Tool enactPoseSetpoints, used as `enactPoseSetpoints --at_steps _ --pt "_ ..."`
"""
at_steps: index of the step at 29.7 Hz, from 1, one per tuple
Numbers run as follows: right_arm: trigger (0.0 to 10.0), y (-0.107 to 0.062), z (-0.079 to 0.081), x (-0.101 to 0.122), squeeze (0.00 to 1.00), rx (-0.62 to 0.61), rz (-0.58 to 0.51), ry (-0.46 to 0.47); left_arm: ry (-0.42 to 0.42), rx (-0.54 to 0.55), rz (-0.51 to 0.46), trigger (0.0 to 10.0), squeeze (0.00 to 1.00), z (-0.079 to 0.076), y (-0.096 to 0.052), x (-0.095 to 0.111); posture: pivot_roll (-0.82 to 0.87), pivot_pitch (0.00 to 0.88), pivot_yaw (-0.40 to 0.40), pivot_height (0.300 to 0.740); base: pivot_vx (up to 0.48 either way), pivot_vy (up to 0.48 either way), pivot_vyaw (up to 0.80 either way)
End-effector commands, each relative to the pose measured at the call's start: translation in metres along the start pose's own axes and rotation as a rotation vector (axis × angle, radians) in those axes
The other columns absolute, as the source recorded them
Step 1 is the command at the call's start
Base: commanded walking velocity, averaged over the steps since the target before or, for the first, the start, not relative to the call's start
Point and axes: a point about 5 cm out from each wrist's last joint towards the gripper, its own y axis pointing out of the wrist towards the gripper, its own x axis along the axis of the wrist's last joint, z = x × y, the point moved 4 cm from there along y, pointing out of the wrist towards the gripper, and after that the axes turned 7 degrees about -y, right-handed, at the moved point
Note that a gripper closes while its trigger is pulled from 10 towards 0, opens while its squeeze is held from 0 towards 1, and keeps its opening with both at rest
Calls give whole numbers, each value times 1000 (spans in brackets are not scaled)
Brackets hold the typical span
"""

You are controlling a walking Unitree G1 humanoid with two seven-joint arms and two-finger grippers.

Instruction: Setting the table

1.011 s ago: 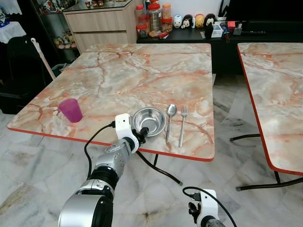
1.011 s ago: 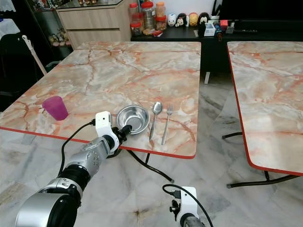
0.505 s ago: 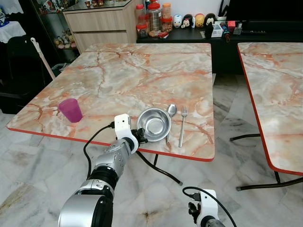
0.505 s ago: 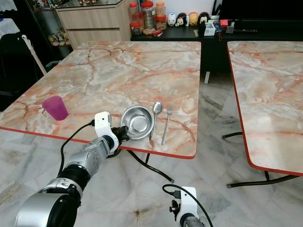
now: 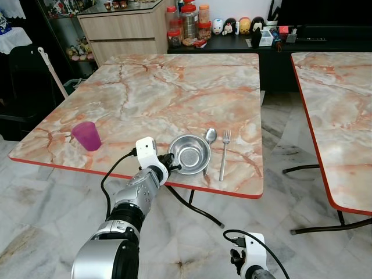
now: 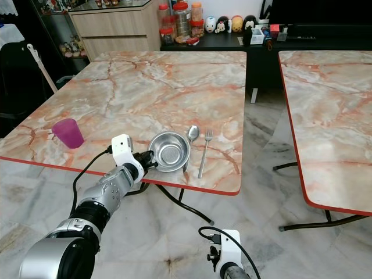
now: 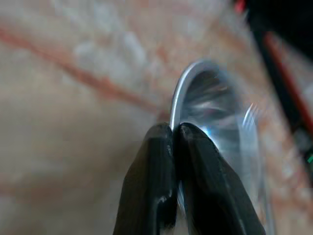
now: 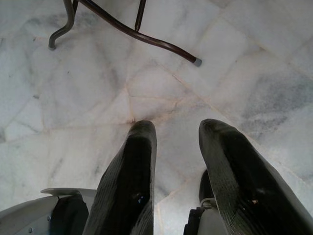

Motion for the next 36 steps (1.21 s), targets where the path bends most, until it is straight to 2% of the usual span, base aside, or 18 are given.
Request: enactPoseSetpoints --at_steps 1,8,15,16,17,18,20,21,24,36 --pt "10000 1 4 0 0 8 5 -1 -23 9 -63 0 0 7 -4 11 4 0 114 740 0 0 0" --pt "10000 1 0 1 0 5 5 -15 -81 -13 -200 0 0 8 -13 22 9 0 95 740 0 0 0" --pt "10000 1 -5 4 0 0 1 -27 -140 4 -266 0 0 11 -17 27 5 0 80 740 0 0 0" --pt "10000 0 -6 4 0 -1 1 -28 -148 2 -277 2863 0 11 -17 28 4 0 77 740 0 0 0" --pt "10000 0 -6 3 0 -1 2 -32 -136 4 -283 6980 0 11 -18 29 3 0 76 740 0 0 0" --pt "10000 0 -7 3 0 -1 3 -36 -124 2 -290 10000 0 10 -18 30 3 0 76 740 0 0 0" --pt "10000 0 -7 3 0 -1 4 -39 -85 -5 -303 10000 0 9 -19 32 1 0 74 740 0 0 0" --pt "10000 0 -9 2 0 -3 5 -40 -26 4 -311 10000 0 9 -20 32 -4 0 71 740 0 0 0" --pt "10000 -1 -10 0 0 -5 6 -43 26 17 -334 10000 0 9 -21 33 -9 0 73 740 0 -107 0" --pt "10000 -2 -12 -1 0 -17 2 -37 48 22 -357 10000 0 7 -20 34 -24 0 83 740 0 -480 0"
